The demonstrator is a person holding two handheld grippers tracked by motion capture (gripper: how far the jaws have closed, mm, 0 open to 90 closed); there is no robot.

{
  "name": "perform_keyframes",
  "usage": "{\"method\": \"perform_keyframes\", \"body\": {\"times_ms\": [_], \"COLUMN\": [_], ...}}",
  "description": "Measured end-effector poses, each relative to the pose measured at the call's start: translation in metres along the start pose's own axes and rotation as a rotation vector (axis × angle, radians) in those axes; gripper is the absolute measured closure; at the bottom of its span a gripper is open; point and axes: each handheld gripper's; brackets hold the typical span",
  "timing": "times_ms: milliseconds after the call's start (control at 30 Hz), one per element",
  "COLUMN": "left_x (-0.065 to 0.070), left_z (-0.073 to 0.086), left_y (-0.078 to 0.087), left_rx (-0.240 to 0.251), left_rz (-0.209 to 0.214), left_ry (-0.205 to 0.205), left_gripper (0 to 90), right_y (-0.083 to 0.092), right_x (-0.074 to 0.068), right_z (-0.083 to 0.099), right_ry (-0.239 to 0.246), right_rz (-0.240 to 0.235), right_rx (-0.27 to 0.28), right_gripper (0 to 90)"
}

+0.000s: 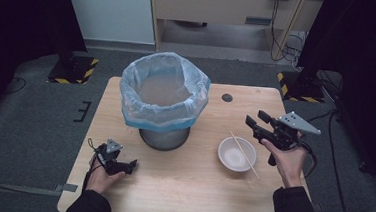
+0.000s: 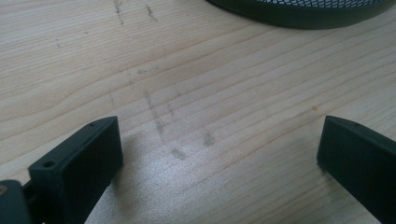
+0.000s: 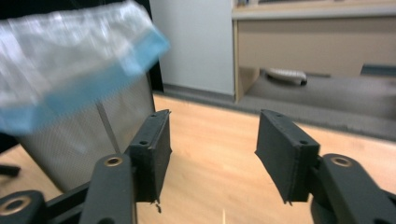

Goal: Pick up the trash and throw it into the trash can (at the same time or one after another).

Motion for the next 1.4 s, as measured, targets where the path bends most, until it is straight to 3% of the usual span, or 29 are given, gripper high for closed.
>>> {"method": "perform_keyframes", "body": {"times_ms": [100, 233, 400, 700, 1100, 1400], "left_x": [0.0, 0.0, 0.0, 0.0, 0.0, 0.0], "left_z": [0.0, 0.0, 0.0, 0.0, 0.0, 0.0], "left_y": [0.0, 0.0, 0.0, 0.0, 0.0, 0.0], "left_rx": [0.0, 0.0, 0.0, 0.0, 0.0, 0.0], "left_rz": [0.0, 0.001, 0.001, 0.001, 0.001, 0.001], "left_ry": [0.001, 0.001, 0.0, 0.0, 0.0, 0.0], "left_gripper": [0.0, 0.0, 0.0, 0.0, 0.0, 0.0], "right_y": [-0.004, -0.007, -0.015, -0.028, -0.031, -0.034], "right_x": [0.003, 0.004, 0.0, -0.006, -0.006, -0.006], "right_z": [0.014, 0.031, 0.054, 0.086, 0.098, 0.103], "right_ry": [0.024, 0.01, -0.001, 0.027, -0.003, 0.001], "right_rz": [-0.002, -0.003, -0.009, -0.04, -0.075, -0.079], "right_rx": [-0.072, -0.13, -0.225, -0.387, -0.515, -0.564], "right_gripper": [49.1, 53.9, 59.8, 64.0, 70.7, 78.7]}}
Point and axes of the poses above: each handheld gripper's, and its own axes: y roughly backward along the jaws, z roughly out of its underside, x roughly to its right, and after that the axes turned 12 degrees about y, right-handed
